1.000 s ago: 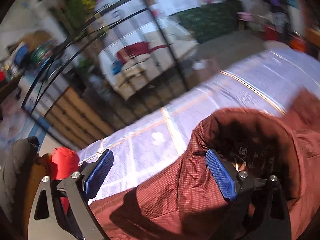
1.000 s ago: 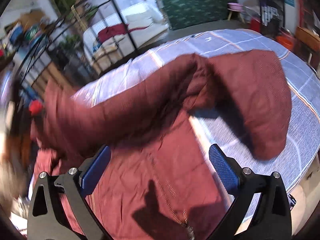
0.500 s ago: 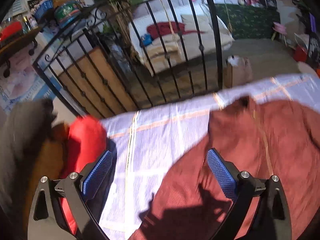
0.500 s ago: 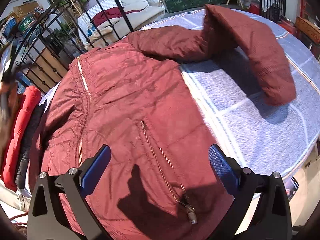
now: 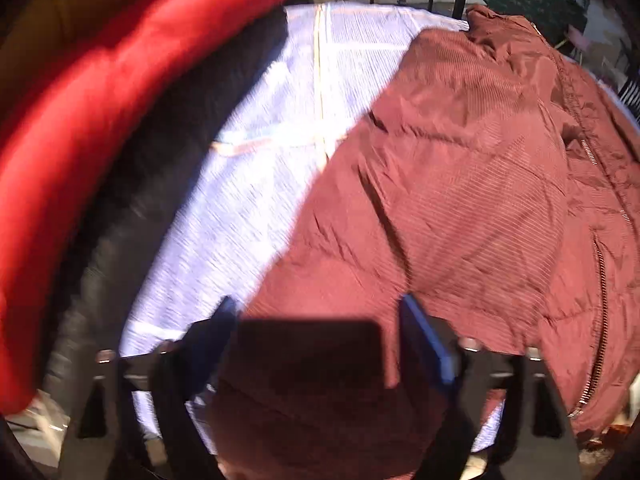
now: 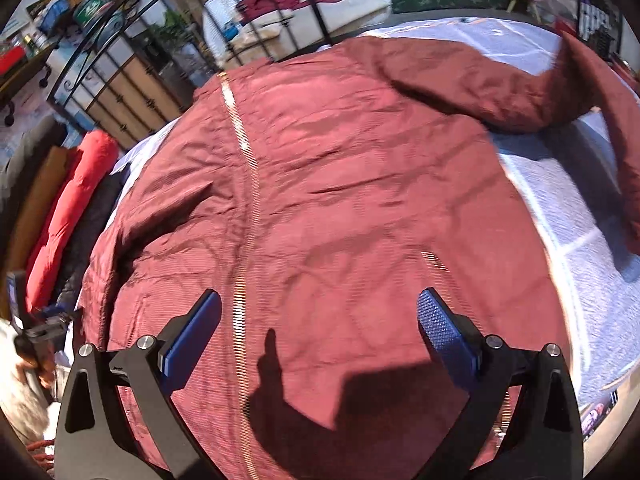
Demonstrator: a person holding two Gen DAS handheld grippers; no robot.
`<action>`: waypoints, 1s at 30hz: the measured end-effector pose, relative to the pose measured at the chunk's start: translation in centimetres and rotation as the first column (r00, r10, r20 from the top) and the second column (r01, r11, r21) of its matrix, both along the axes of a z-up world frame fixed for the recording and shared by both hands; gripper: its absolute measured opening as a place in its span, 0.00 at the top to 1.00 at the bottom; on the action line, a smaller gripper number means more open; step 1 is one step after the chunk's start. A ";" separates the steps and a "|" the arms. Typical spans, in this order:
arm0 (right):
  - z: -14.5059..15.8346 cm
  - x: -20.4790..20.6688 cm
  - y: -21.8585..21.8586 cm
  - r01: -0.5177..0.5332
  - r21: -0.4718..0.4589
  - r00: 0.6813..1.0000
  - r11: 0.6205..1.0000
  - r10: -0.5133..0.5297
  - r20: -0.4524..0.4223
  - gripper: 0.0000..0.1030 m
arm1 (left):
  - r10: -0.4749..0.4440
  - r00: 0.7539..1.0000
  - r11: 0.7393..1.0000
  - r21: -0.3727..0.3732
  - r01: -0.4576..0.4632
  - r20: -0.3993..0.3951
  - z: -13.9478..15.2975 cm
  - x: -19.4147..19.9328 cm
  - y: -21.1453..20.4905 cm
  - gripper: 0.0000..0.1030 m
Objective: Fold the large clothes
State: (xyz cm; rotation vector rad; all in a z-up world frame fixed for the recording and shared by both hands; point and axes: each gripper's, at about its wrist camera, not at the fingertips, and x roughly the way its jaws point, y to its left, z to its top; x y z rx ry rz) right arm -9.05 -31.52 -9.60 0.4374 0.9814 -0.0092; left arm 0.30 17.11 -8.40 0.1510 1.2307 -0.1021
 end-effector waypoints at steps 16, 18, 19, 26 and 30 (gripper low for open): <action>1.2 -2.0 -0.5 0.055 -0.049 0.998 0.997 -0.055 0.001 0.06 | 0.059 0.948 0.959 0.247 -0.141 0.313 6.7 8.9 -0.1 0.93; 1.4 -2.4 -1.3 0.076 -0.066 0.997 0.995 -0.077 -0.002 0.06 | 0.084 0.946 0.949 0.263 -0.171 0.313 7.0 11.2 -0.7 0.93; 1.6 -2.6 -1.7 0.090 -0.074 0.996 0.993 -0.091 0.000 0.06 | 0.100 0.946 0.945 0.269 -0.188 0.309 7.0 11.9 -1.1 0.93; 2.1 -5.4 -6.9 0.222 -0.141 0.974 0.965 -0.225 -0.006 0.06 | 0.134 0.943 0.968 0.164 -0.191 0.306 7.3 9.4 -3.0 0.15; 0.4 -8.1 -10.9 0.276 -0.125 0.956 0.953 -0.285 -0.066 0.06 | 0.092 0.945 0.996 -0.011 -0.093 0.315 10.0 3.1 -3.0 0.06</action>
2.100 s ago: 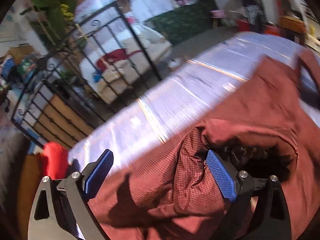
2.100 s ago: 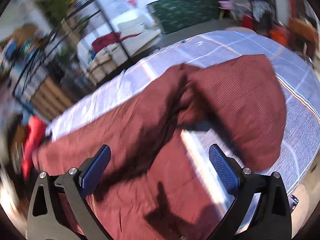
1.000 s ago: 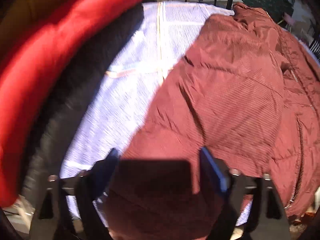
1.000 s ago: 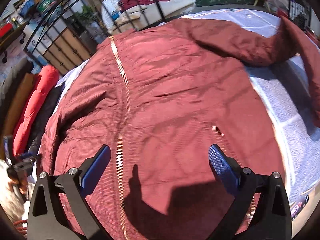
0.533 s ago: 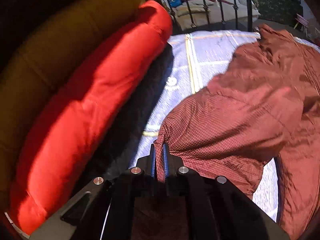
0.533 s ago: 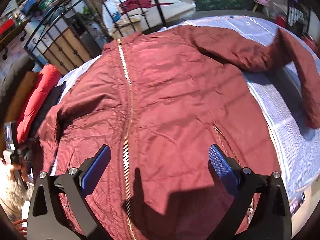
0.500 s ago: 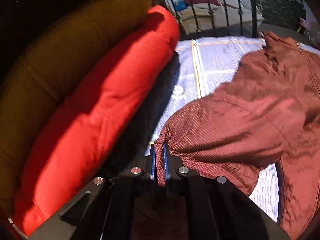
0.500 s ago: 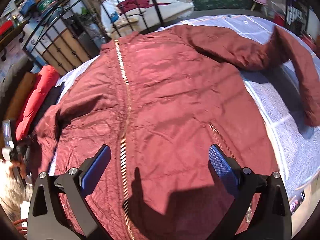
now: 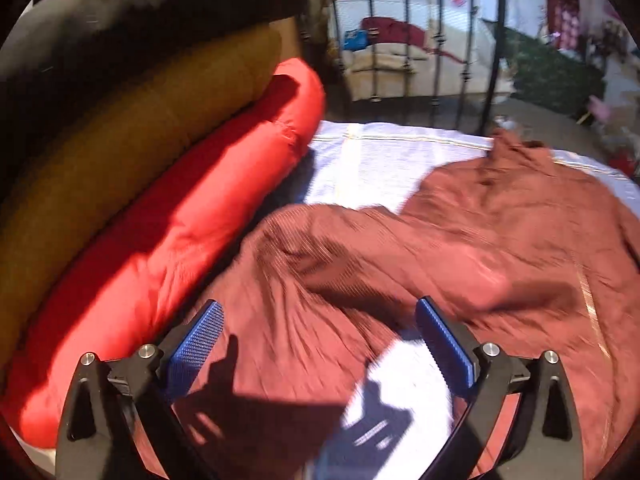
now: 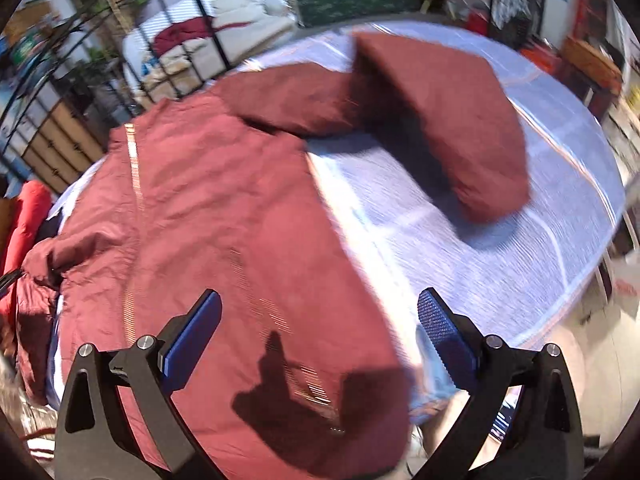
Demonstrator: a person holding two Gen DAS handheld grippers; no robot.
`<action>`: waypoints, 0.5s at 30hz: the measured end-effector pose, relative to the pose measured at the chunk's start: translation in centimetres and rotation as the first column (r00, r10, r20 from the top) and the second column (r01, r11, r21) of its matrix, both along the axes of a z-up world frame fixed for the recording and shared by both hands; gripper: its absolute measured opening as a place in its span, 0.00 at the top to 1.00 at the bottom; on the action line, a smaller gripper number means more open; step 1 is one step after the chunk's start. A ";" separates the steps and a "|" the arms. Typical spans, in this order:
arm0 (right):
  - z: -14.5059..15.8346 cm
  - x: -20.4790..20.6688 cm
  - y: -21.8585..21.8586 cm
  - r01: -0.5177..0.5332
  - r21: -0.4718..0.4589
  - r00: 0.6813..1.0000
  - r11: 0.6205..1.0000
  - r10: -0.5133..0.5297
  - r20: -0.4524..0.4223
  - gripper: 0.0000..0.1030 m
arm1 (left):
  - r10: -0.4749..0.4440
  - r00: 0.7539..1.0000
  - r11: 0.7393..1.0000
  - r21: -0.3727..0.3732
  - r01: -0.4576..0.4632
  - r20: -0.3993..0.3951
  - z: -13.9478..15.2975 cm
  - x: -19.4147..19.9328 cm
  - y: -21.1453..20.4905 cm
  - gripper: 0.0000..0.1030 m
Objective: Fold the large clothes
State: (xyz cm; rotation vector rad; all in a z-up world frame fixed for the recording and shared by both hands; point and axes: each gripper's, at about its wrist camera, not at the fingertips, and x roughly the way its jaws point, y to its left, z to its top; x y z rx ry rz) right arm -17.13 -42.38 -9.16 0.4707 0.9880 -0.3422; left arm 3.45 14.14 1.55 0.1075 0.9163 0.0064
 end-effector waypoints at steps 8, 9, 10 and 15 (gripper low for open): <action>-5.5 -1.3 -0.1 -0.079 0.132 0.992 0.988 0.091 -0.090 0.16 | -0.210 0.937 0.978 -0.078 0.196 -0.281 -6.9 -9.5 -3.8 0.08; -5.7 -1.4 0.3 -0.085 0.124 0.992 0.989 0.095 -0.083 0.20 | -0.221 0.922 0.975 -0.080 0.207 -0.316 -8.2 -9.7 -4.6 0.14; -5.5 -1.5 0.6 -0.085 0.096 0.992 0.992 0.093 -0.081 0.24 | -0.234 0.913 0.972 -0.088 0.217 -0.334 -8.8 -10.3 -5.2 0.17; -4.8 -2.2 0.9 -0.103 0.074 0.993 0.992 0.107 -0.052 0.71 | -0.334 0.888 0.940 -0.047 0.337 -0.316 -8.2 -11.4 -9.2 0.80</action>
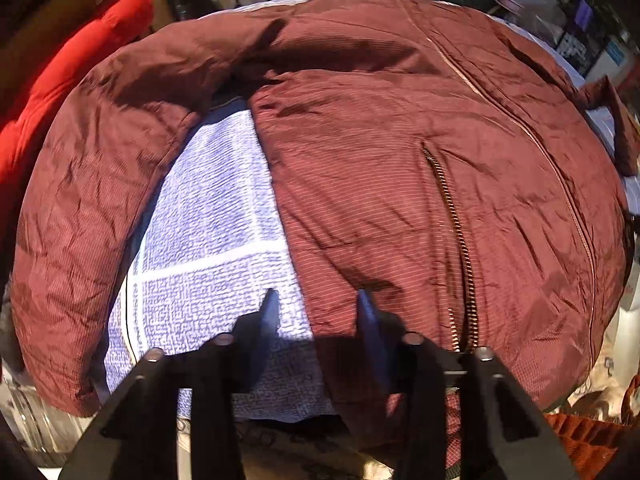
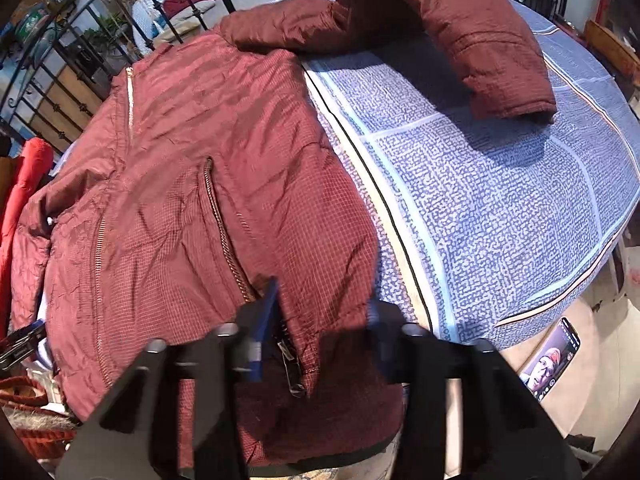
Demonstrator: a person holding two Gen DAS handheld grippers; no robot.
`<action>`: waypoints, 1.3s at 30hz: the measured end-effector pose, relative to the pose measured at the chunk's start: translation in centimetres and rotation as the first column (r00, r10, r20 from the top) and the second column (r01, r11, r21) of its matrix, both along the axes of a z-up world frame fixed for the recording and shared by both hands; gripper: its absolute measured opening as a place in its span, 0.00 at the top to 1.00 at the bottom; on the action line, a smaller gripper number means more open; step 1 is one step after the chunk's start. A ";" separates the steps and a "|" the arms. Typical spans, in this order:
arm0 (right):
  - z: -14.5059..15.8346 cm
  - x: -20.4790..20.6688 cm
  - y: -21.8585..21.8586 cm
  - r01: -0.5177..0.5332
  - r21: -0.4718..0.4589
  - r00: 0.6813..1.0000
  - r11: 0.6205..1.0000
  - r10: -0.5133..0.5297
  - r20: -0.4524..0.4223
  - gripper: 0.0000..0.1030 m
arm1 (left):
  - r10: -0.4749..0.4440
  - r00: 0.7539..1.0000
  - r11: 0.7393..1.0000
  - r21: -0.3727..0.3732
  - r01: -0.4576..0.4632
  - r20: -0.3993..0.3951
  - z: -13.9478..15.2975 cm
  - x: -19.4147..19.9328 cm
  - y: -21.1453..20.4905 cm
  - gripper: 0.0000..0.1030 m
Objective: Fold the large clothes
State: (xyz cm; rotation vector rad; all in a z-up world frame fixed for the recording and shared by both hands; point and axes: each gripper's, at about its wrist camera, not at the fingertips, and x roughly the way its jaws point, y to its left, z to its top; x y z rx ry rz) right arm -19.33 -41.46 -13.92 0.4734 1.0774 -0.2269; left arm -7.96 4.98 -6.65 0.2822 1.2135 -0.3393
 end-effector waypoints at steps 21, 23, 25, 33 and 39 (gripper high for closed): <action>1.2 -2.5 -12.8 0.504 0.419 0.770 0.756 -0.613 0.180 0.23 | -0.012 0.978 0.992 0.124 -0.014 0.206 3.0 0.7 -5.6 0.15; 0.6 -2.0 -13.6 0.515 0.438 0.753 0.737 -0.633 0.180 0.29 | -0.035 0.977 0.989 0.149 0.004 0.209 2.8 0.2 -5.9 0.15; 0.2 -1.6 -14.4 0.517 0.466 0.736 0.718 -0.651 0.186 0.35 | -0.040 0.978 0.988 0.157 0.007 0.203 2.7 -0.1 -5.9 0.15; 2.8 -0.9 -15.7 0.505 0.366 0.750 0.781 -0.607 0.260 0.77 | -0.016 0.984 0.988 0.155 -0.013 0.179 2.3 0.5 -5.4 0.15; 12.3 -0.8 -18.7 0.499 -0.216 0.847 0.839 -0.419 0.326 0.86 | -0.035 0.983 0.988 0.155 0.007 0.182 2.4 0.3 -5.8 0.15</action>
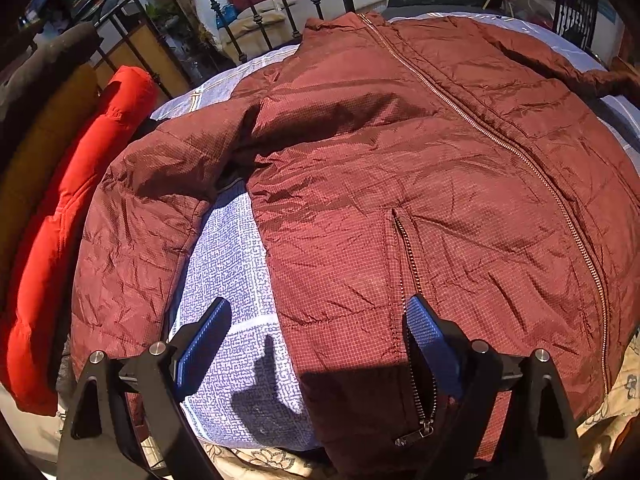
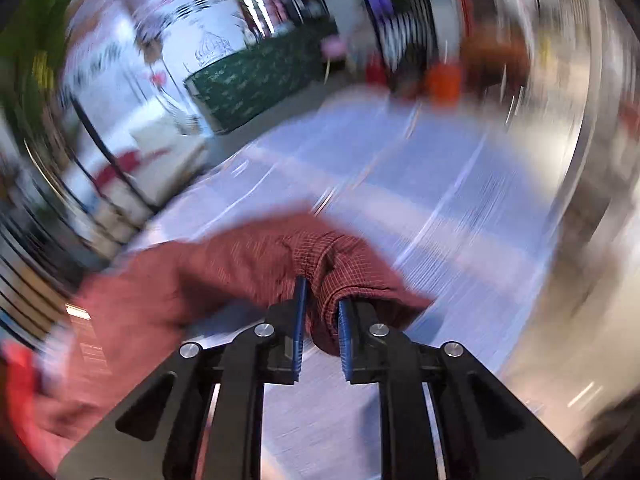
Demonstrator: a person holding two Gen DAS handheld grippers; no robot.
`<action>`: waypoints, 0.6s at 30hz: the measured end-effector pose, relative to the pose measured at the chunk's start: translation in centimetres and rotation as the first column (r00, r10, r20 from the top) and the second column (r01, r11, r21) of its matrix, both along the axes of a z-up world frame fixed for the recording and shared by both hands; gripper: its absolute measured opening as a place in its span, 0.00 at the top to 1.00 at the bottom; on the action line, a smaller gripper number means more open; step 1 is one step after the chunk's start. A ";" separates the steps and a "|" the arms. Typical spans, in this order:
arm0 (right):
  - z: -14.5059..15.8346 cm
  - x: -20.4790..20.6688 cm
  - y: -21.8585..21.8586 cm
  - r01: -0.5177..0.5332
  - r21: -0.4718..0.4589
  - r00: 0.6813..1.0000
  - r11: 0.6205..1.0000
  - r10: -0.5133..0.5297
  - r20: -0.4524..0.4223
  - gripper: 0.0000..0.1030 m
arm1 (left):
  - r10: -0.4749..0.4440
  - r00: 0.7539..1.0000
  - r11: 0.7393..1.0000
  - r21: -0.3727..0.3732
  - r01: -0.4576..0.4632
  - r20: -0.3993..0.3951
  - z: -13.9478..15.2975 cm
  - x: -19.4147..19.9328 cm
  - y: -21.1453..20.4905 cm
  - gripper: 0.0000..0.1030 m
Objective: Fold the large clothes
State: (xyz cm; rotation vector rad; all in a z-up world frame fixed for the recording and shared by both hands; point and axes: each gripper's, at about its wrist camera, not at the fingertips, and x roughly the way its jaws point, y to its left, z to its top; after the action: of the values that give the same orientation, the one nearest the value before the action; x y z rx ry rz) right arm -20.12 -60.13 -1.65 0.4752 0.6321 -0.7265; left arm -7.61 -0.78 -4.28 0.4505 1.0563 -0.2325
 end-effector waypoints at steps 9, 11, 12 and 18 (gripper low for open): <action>1.2 -1.2 -9.3 0.131 -0.023 0.982 0.991 -0.132 -0.132 0.78 | -0.008 1.000 1.000 0.004 0.008 -0.008 -0.3 -0.2 -0.4 0.15; -0.1 -1.5 -9.5 0.092 0.104 0.993 0.990 -0.084 -0.077 0.32 | -0.006 1.000 1.000 0.003 0.006 -0.013 -0.4 -0.1 -0.5 0.15; -0.6 -1.8 -9.2 0.094 0.121 0.994 0.988 -0.086 -0.070 0.18 | -0.008 1.000 1.000 0.004 0.008 -0.016 -0.4 0.0 -0.6 0.15; -5.1 -3.4 -7.1 0.105 0.280 0.994 0.954 -0.102 -0.027 0.18 | -0.049 0.999 0.999 0.018 0.049 -0.010 -0.5 -0.4 -1.5 0.15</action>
State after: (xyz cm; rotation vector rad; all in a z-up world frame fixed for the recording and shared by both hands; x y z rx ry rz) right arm -23.47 -67.24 -6.77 0.7717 0.7308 -0.7423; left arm -8.03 -2.27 -4.79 0.4928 1.0581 -0.2691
